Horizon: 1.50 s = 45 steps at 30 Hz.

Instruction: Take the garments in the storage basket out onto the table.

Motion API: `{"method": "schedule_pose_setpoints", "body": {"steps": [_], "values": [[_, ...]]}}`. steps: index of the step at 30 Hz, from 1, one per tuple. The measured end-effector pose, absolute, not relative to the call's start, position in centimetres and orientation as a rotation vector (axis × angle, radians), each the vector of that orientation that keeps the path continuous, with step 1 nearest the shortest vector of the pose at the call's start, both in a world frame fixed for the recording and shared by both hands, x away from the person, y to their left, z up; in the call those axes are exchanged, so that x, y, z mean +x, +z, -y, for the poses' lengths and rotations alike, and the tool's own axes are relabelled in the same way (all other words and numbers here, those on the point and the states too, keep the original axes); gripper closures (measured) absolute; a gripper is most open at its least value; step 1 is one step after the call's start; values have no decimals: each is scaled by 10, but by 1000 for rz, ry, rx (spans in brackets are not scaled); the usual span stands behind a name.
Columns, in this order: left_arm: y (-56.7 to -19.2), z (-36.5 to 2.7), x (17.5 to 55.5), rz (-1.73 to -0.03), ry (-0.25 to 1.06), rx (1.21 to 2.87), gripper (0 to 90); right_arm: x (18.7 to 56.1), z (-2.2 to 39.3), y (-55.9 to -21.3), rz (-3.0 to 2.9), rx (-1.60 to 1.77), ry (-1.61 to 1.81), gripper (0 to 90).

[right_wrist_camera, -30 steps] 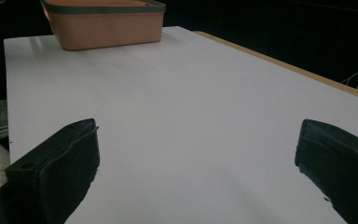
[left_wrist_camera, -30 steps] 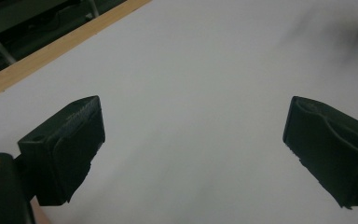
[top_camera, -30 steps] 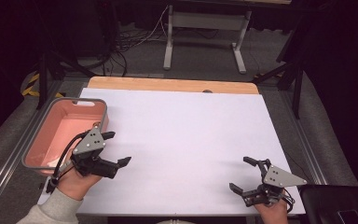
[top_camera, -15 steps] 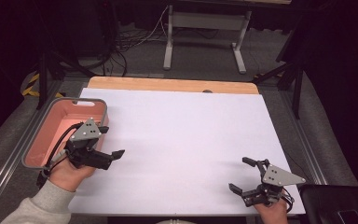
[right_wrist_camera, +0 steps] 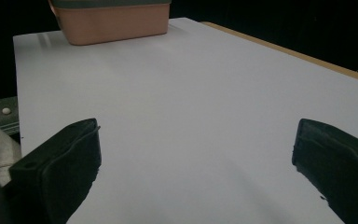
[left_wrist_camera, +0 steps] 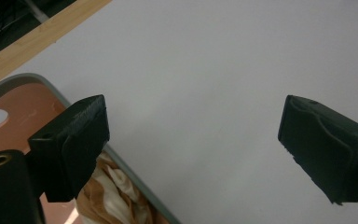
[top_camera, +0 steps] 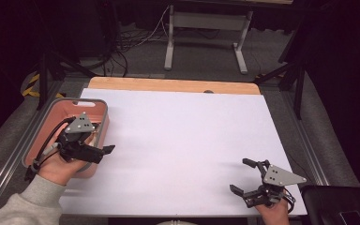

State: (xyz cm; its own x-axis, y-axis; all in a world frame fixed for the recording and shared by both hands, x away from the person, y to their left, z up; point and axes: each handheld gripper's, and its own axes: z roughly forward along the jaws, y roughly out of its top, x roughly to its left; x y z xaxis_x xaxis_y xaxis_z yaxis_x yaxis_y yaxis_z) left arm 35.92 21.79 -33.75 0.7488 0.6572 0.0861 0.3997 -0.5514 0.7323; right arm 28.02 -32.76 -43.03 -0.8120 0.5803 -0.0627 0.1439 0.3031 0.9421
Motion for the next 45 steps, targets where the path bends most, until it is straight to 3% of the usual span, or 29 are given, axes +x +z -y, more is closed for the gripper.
{"method": "schedule_pose_setpoints", "body": {"steps": [27, 45], "values": [[-340, -265, 381, -928, 469, 2310, 133, 282, 325, -431, -2231, 648, 1510, 5], [-360, -283, 402, -1064, 334, 2406, 139, 283, 325, -432, -2243, 652, 1509, 6]]}}
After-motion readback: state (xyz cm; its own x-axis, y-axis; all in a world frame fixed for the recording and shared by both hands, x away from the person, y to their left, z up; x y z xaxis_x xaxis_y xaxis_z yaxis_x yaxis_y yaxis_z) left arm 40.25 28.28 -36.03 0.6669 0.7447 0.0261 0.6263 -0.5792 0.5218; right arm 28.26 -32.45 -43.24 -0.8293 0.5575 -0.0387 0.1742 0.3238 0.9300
